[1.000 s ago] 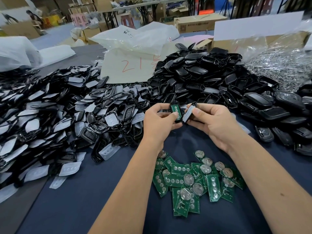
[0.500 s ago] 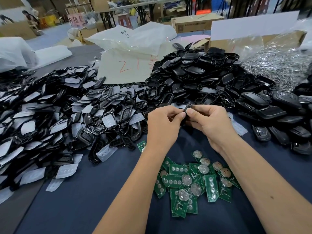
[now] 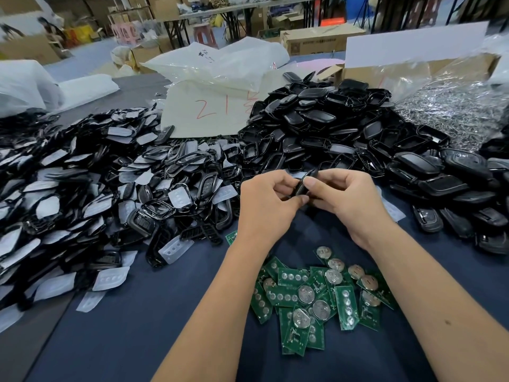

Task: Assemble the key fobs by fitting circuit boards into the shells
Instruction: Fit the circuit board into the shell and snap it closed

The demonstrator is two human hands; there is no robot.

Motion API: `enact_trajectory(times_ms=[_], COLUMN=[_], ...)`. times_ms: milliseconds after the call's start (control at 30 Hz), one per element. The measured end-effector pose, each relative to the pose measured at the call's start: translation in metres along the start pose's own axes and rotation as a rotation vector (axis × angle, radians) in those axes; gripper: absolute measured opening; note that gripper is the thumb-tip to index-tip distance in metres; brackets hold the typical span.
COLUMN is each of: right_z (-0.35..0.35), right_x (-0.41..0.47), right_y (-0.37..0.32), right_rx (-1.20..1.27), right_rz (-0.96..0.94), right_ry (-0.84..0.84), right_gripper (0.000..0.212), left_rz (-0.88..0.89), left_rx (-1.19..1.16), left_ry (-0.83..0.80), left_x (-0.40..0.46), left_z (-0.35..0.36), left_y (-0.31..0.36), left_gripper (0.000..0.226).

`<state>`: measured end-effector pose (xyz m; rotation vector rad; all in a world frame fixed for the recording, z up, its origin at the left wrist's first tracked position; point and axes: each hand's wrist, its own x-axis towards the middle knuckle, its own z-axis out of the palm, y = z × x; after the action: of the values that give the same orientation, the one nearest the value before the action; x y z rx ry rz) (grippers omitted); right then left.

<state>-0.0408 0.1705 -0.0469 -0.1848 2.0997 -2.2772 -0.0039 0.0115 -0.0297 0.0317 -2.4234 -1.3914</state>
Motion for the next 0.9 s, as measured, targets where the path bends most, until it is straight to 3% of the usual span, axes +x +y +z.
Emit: enact_trajectory(times_ms=[200, 333, 900], right_z=[-0.017, -0.019, -0.02], right_x=[0.003, 0.004, 0.006], right_y=[-0.006, -0.003, -0.002], right_rx=[-0.091, -0.106, 0.033], right_rz=[-0.125, -0.156, -0.065], right_ry=[-0.201, -0.197, -0.145], right_gripper=[0.031, 0.021, 0.013], left_rz=[0.003, 0.013, 0.056], left_rx=[0.028, 0.008, -0.067], left_ry=[-0.083, -0.126, -0.002], left_x=[0.004, 0.004, 0.003], left_z=[-0.008, -0.009, -0.004], left_y=[-0.002, -0.003, -0.002], left_gripper=[0.024, 0.024, 0.014])
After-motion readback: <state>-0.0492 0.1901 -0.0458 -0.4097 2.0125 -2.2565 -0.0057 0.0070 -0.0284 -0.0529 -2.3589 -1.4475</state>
